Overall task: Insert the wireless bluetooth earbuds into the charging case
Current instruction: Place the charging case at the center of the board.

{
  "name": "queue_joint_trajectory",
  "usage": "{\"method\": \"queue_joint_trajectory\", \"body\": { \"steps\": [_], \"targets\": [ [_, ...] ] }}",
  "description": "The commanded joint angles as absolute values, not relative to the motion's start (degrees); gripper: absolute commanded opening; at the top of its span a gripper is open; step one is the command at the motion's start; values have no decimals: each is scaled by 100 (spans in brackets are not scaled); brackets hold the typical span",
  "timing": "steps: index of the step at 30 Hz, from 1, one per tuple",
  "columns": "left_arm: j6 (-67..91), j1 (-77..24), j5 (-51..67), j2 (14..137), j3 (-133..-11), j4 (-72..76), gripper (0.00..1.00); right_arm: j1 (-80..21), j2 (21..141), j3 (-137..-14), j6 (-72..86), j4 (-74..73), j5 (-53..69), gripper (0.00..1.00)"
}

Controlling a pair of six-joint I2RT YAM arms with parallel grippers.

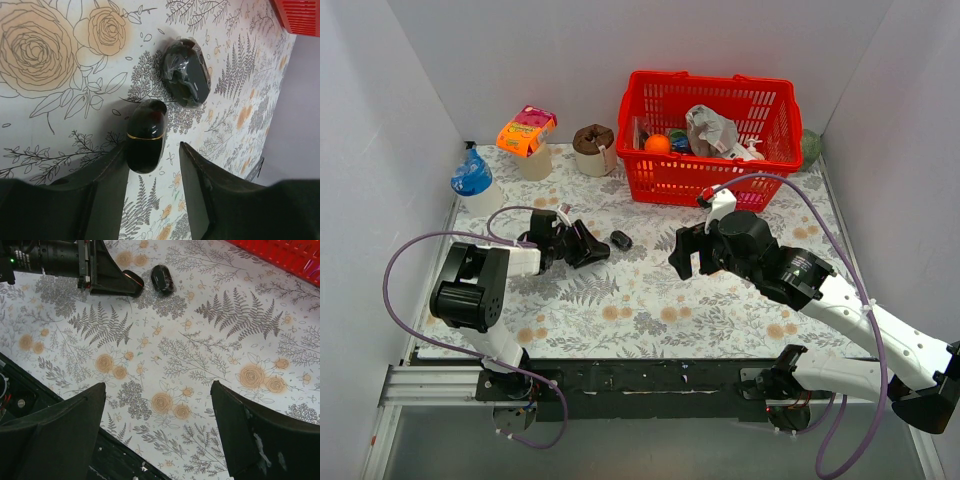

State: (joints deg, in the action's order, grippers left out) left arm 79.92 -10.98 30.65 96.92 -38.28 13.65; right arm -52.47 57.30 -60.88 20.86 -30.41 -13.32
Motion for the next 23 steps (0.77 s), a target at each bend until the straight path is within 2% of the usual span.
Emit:
{"method": "queue_joint_trajectory", "body": {
  "steps": [1,5,8,9,10,11,12,13,15,20,23],
  "targets": [
    [7752,-1064,2708,9704,-3999,450,45,-5221,5599,-6152,2074,-3102,-1538,93],
    [7646,-985,2103,9142,-4096,-551,50,-5221,5511,-6082,2109,-3146,-1547,94],
    [7699,-984,1259,8221,-4078,-1326,52,-5212,5449,-5924,2101,-3068,-1590,94],
    [7751,-993,1039,7722,-4052,-1527,56,-5212,5449,-5880,2101,-3024,-1626,94],
    [7978,-993,541,7447,-3991,-1590,61,-5212,5441,-5775,2101,-2989,-1643,95],
    [8181,-993,266,7227,-3964,-1660,88,-5203,5432,-5714,2101,-2953,-1678,95],
    [8409,-1011,-163,6833,-3903,-1739,98,-5212,5414,-5643,2092,-2910,-1705,95],
    [8994,-1011,-715,6699,-3815,-1819,98,-5212,5397,-5503,2066,-2805,-1696,96],
    [9272,-1037,-940,6487,-3797,-2003,98,-5212,5379,-5388,2065,-2725,-1696,96],
    [8554,-1037,-10,6109,-3789,-1882,98,-5212,5291,-5116,2109,-2444,-1731,96],
    [8280,-1037,-9,5549,-3569,-1574,98,-5203,5230,-5071,2118,-2338,-1801,96]
  ]
}}
